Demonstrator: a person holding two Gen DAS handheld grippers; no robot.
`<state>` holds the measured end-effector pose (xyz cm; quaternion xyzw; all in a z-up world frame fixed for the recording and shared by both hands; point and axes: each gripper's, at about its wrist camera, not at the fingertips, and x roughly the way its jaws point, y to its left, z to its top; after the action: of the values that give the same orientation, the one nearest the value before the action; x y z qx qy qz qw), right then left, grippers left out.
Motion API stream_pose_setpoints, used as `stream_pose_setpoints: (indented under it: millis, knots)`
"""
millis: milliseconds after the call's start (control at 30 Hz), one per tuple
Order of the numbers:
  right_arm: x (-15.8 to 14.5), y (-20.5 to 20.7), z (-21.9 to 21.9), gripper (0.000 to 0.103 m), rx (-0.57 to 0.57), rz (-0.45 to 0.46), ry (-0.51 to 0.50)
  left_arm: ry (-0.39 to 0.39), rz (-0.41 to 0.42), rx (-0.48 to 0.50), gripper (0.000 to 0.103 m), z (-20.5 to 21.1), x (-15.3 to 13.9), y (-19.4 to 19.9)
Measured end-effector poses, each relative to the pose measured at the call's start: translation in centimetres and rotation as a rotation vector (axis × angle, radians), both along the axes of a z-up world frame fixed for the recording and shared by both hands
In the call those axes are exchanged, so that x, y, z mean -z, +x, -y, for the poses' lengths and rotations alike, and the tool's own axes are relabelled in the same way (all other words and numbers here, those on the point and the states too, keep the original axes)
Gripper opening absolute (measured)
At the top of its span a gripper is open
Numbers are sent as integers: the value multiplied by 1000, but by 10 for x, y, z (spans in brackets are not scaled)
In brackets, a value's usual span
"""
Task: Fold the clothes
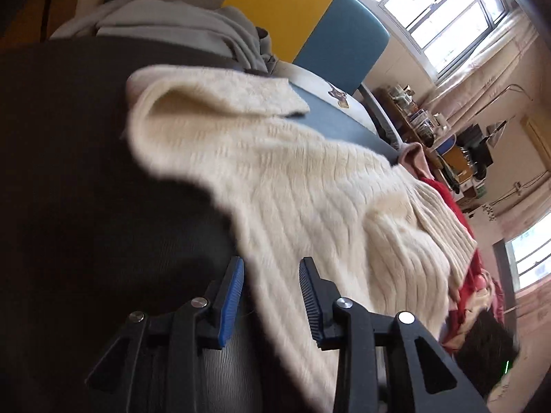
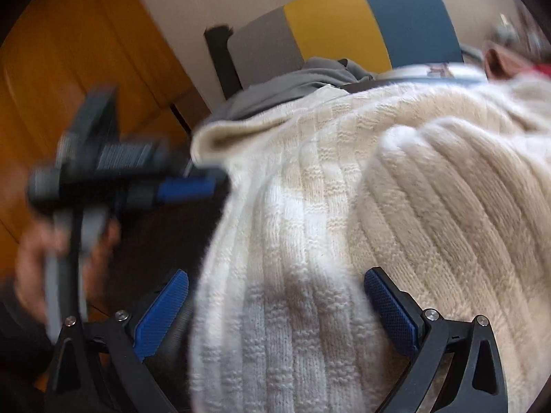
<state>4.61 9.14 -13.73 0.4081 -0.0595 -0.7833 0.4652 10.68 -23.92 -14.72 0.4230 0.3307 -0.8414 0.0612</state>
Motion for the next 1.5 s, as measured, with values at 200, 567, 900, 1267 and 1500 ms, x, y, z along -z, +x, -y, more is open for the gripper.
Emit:
stream_pose_setpoints:
  millis: [200, 567, 900, 1267, 1500]
  knots:
    - [-9, -11, -50, 103, 94, 169, -123, 98, 7, 97, 34, -31, 8, 40]
    - [-8, 8, -84, 103, 127, 134, 57, 126, 38, 268, 38, -81, 14, 17]
    - [3, 18, -38, 103, -86, 243, -18, -61, -4, 155, 10, -40, -16, 17]
    - [10, 34, 22, 103, -313, 391, -124, -91, 13, -110, 17, 61, -46, 81]
    - [-15, -15, -38, 103, 17, 179, -16, -222, -7, 234, 19, -46, -35, 35]
